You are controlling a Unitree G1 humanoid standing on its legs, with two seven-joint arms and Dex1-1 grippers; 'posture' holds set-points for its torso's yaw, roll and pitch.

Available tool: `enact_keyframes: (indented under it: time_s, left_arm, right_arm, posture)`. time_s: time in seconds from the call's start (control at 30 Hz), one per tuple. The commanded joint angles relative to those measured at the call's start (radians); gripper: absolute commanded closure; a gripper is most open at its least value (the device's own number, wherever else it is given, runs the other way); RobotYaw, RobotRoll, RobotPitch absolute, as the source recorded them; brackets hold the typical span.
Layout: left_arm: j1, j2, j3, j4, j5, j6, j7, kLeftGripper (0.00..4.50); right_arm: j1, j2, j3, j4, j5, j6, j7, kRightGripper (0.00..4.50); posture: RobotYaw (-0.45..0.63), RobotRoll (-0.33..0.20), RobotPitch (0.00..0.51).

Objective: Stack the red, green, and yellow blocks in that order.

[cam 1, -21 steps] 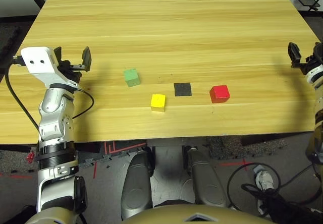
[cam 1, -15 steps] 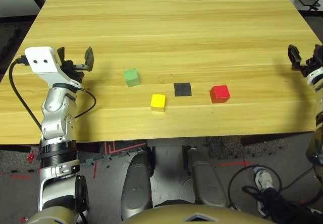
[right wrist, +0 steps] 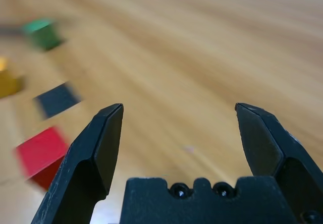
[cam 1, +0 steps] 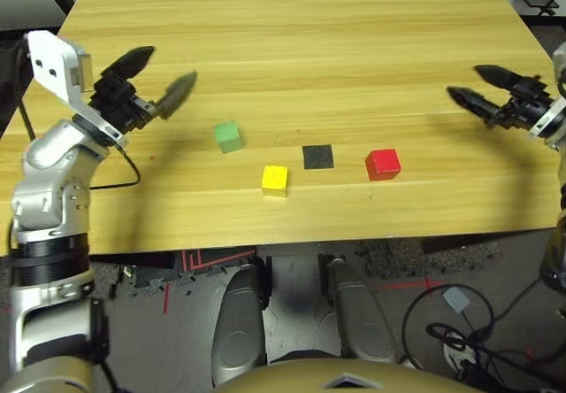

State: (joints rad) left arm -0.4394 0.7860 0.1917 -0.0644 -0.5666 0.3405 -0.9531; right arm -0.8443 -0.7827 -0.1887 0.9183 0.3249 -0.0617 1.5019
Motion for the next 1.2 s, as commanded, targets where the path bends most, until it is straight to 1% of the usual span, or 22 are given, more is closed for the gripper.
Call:
enact_keyframes:
  time_s: [0.03, 0.1, 0.17, 0.23, 0.3, 0.43, 0.63, 0.83, 1.07, 1.2]
  left_arm:
    - [-0.012, 0.02, -0.062, -0.05, -0.023, 0.026, -0.116, 0.02]
    - [-0.013, 0.018, -0.085, -0.052, -0.015, 0.028, -0.148, 0.02]
    - [-0.005, 0.02, -0.112, -0.035, 0.01, -0.005, -0.195, 0.02]
    - [-0.011, 0.007, -0.147, -0.02, 0.034, -0.022, -0.219, 0.02]
    - [-0.02, -0.005, -0.162, -0.015, 0.046, -0.027, -0.225, 0.02]
    - [-0.022, -0.018, -0.171, -0.014, 0.062, -0.029, -0.227, 0.02]
    - [-0.027, -0.031, -0.155, -0.019, 0.067, -0.019, -0.202, 0.02]
    - [-0.013, -0.031, -0.151, -0.041, 0.064, -0.013, -0.179, 0.02]
    - [-0.002, -0.022, -0.141, -0.058, 0.06, 0.001, -0.153, 0.02]
    - [0.016, -0.016, -0.128, -0.079, 0.052, 0.016, -0.136, 0.02]
  right_arm:
    - [-0.01, 0.0, 0.093, -0.052, 0.011, -0.038, 0.111, 0.0]
    - [0.001, -0.006, 0.154, -0.081, 0.047, -0.057, 0.113, 0.0]
    - [0.029, -0.017, 0.243, -0.148, 0.098, -0.067, 0.113, 0.0]
    - [0.059, -0.052, 0.363, -0.242, 0.153, -0.061, 0.113, 0.0]
    - [0.071, -0.089, 0.451, -0.3, 0.195, -0.067, 0.113, 0.0]
    - [0.069, -0.116, 0.538, -0.342, 0.234, -0.088, 0.113, 0.0]
    - [0.031, -0.089, 0.585, -0.281, 0.206, -0.159, 0.113, 0.0]
    - [-0.021, -0.03, 0.58, -0.145, 0.122, -0.246, 0.113, 0.0]
    - [-0.041, 0.013, 0.601, -0.075, 0.054, -0.3, 0.113, 0.0]
    - [-0.063, 0.045, 0.589, -0.013, -0.001, -0.344, 0.113, 0.0]
  posture:
    - [0.09, -0.079, 0.238]
    - [0.09, -0.079, 0.238]
    - [0.1, -0.083, 0.23]
    - [0.11, -0.087, 0.225]
    - [0.11, -0.089, 0.224]
    - [0.13, -0.097, 0.221]
    - [0.16, -0.098, 0.218]
    - [0.18, -0.093, 0.218]
    - [0.21, -0.086, 0.225]
    - [0.23, -0.078, 0.23]
